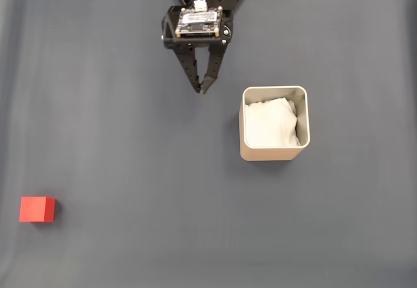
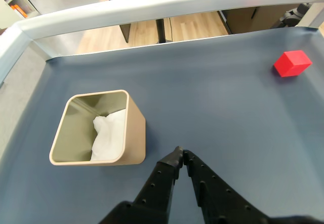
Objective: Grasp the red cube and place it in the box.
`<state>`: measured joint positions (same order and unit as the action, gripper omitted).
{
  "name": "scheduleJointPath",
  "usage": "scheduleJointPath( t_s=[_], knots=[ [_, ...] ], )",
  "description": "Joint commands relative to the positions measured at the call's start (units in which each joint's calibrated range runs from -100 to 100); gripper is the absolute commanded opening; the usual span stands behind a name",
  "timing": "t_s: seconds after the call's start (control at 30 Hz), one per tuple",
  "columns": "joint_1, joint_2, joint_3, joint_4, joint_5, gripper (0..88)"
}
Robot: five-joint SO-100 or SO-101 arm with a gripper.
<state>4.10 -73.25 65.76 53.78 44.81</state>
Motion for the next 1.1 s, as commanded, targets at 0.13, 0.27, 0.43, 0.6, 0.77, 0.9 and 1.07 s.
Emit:
scheduleJointPath(
  t_s=[0.13,0.27,0.43,0.6,0.77,0.9,1.07],
  knots=[
    [6.23,13.23,-16.99,2.97,2.2,0.3],
    [10.14,19.46,-22.91,3.05,3.27,0.3],
    [14.75,27.17,-29.2,3.05,4.64,0.3],
    [18.45,34.26,-35.22,2.64,5.52,0.3],
    [21.71,42.4,-42.78,1.82,5.86,0.3],
    [24.05,49.15,-49.17,0.59,5.81,0.5],
    [26.26,57.28,-56.64,-2.2,5.86,3.4]
  ],
)
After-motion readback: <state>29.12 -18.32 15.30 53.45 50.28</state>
